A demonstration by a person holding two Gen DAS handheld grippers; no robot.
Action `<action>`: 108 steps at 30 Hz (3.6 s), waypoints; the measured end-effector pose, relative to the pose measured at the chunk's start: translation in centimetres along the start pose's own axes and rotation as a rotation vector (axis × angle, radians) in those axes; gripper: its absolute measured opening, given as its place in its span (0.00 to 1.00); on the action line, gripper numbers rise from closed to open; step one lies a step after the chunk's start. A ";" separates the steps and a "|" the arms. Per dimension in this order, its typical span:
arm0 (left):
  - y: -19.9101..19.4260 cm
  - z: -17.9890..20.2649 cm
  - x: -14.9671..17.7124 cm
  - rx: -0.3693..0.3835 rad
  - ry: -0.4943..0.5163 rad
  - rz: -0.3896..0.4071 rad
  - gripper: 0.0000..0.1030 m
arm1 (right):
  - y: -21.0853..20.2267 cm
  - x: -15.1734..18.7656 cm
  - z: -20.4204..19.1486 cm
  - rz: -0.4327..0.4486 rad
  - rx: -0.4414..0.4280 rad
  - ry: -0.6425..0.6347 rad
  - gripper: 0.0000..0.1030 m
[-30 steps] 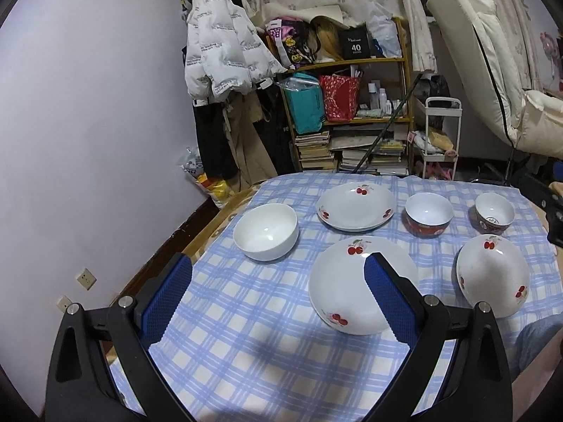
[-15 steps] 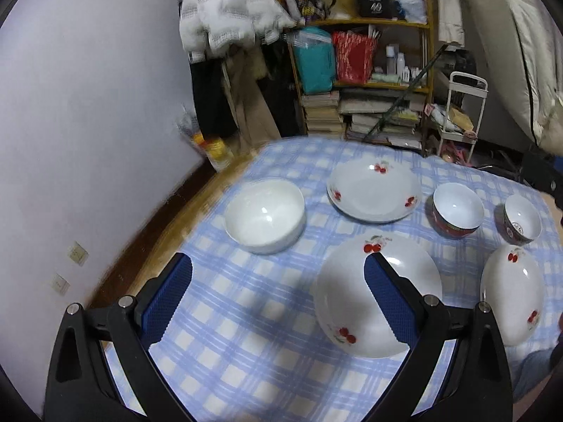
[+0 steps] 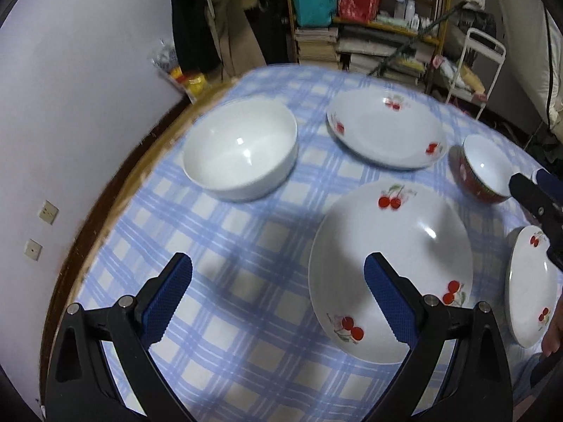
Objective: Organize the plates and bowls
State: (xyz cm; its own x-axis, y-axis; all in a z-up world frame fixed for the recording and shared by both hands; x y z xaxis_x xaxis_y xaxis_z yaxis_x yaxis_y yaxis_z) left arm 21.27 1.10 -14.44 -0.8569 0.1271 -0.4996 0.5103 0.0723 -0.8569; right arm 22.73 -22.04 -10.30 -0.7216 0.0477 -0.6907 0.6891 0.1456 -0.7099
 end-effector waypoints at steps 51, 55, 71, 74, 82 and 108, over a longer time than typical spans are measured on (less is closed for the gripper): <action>9.0 0.2 1.5 0.303 -0.081 -0.255 0.19 | 9.2 5.4 0.7 -0.366 -0.199 0.162 0.11; 8.3 0.2 1.6 0.344 -0.098 -0.253 0.19 | 8.7 5.6 1.3 -0.373 -0.216 0.219 0.11; 2.4 0.5 4.8 0.369 -0.066 -0.210 0.19 | 2.7 6.8 1.3 -0.340 -0.189 0.203 0.11; 2.0 0.9 6.0 0.370 -0.063 -0.242 0.19 | 1.4 7.3 1.5 -0.338 -0.181 0.212 0.11; 3.3 2.1 8.0 0.325 -0.030 -0.334 0.19 | 0.9 10.2 1.3 -0.402 -0.110 0.193 0.11; 3.8 5.0 8.4 0.170 0.081 -0.325 0.26 | 1.8 10.9 1.8 -0.447 -0.034 0.145 0.14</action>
State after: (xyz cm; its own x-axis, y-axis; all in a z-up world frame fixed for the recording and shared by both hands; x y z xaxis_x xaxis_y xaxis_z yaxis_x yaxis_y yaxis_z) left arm 15.67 -2.56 -22.48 -0.9602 0.2026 -0.1923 0.1874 -0.0431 -0.9813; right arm 16.18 -23.07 -19.36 -0.9506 0.1098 -0.2904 0.3079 0.2153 -0.9267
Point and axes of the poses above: each gripper's, at about its wrist camera, not at the fingertips, and y roughly the way its jaws point, z to its right, x to its underside, the point moved 4 cm from there along y, roughly the way its jaws point, and after that the axes turned 1 degree about y, right-handed, at the moved point
